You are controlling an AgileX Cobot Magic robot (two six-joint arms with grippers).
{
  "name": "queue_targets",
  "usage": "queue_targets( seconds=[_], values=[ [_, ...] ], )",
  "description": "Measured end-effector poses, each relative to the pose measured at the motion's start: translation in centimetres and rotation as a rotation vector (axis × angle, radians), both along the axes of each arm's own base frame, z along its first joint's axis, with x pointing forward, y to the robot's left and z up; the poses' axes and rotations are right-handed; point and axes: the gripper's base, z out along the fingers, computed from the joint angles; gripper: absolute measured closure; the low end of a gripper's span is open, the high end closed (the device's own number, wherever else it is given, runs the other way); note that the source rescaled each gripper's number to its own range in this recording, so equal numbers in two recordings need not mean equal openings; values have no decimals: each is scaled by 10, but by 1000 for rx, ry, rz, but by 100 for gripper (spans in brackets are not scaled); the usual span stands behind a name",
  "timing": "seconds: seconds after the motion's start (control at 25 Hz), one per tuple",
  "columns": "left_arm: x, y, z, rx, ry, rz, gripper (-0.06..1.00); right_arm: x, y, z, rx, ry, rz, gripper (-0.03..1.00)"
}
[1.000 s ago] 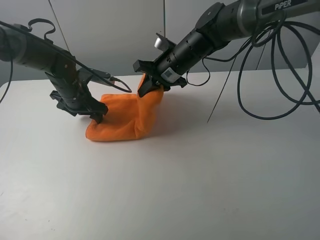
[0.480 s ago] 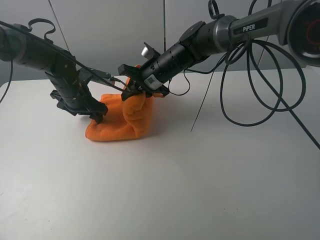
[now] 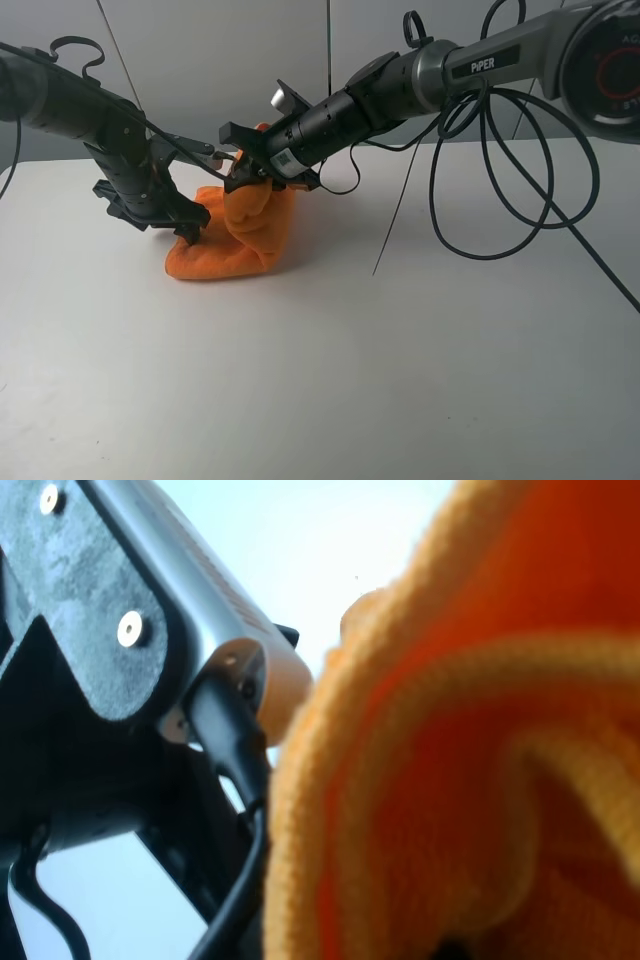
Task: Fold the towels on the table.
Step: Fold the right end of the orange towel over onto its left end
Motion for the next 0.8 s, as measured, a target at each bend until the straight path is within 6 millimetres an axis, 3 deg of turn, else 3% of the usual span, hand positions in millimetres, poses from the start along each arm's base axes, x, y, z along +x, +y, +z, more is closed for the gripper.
queue_targets(
  seconds=[0.2, 0.52, 0.8],
  values=[
    [0, 1, 0, 1, -1, 4, -6, -1, 5, -4, 19, 2, -11, 89],
    [1, 2, 0, 19, -8, -33, -6, -4, 17, -32, 29, 52, 0, 89],
    [0, 3, 2, 32, 2, -39, -6, -6, 18, -36, 28, 63, 11, 89]
  ],
)
